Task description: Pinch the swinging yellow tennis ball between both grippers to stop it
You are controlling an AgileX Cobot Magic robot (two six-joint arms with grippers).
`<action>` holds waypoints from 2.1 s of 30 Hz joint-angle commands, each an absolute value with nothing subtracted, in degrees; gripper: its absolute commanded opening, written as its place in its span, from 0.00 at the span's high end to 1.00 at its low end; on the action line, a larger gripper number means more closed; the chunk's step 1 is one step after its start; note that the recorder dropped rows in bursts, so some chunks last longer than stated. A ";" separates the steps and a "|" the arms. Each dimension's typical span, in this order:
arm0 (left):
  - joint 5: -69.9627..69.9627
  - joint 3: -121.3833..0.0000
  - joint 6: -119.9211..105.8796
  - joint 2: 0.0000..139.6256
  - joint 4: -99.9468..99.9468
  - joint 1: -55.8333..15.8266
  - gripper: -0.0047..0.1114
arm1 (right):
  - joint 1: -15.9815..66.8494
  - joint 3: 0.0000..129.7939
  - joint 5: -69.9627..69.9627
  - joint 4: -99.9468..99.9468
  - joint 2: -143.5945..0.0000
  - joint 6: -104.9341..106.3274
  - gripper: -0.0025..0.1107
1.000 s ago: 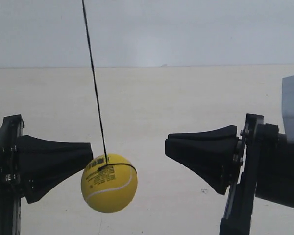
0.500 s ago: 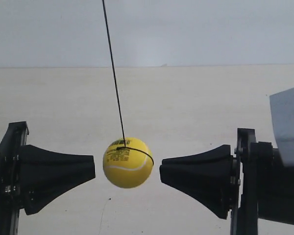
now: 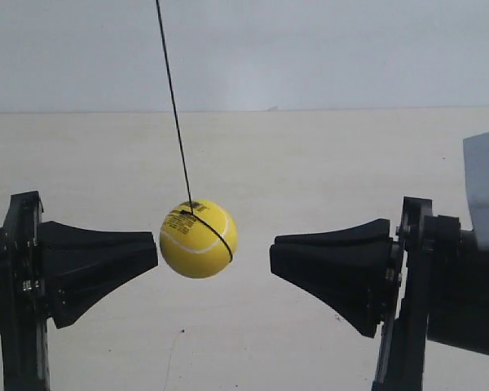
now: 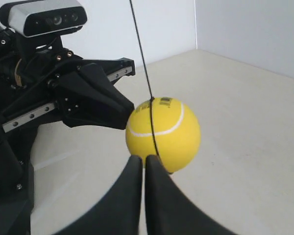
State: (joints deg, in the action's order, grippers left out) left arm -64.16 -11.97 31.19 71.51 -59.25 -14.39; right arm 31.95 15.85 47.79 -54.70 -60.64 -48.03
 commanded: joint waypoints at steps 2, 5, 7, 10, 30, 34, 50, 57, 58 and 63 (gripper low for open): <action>-67.53 -12.32 29.89 74.37 -58.46 -14.77 0.92 | 31.92 16.16 47.75 -54.46 -60.65 -47.64 0.98; -68.04 -12.32 29.21 75.26 -58.46 -14.77 0.92 | 31.92 16.16 47.28 -55.01 -60.65 -47.98 0.98; -68.42 -12.32 29.21 75.47 -58.46 -14.77 0.92 | 31.92 16.16 46.80 -55.26 -60.65 -47.98 0.98; -69.61 -12.32 29.06 75.47 -59.17 -14.77 0.92 | 31.92 16.16 46.32 -55.26 -60.65 -48.08 0.98; -67.48 -12.32 31.07 75.47 -63.02 -18.68 0.92 | 31.92 16.16 47.14 -68.63 -60.65 -57.01 0.98; -67.48 -12.32 31.72 75.47 -63.64 -18.68 0.92 | 31.92 16.16 47.23 -69.34 -60.65 -57.77 0.98; -64.09 -12.32 28.17 74.96 -56.50 -18.54 0.92 | 31.92 16.16 44.25 -65.87 -60.65 -53.42 0.98; -61.52 -12.07 30.42 69.97 -59.15 -18.54 0.92 | 31.92 16.16 43.08 -64.25 -60.65 -51.89 0.98; -59.96 -12.07 31.02 69.14 -59.04 -18.54 0.92 | 31.92 16.16 42.98 -64.28 -60.65 -51.65 0.98; -55.44 -11.85 32.12 67.04 -59.05 -18.54 0.92 | 31.92 16.16 43.00 -64.17 -60.65 -51.54 0.98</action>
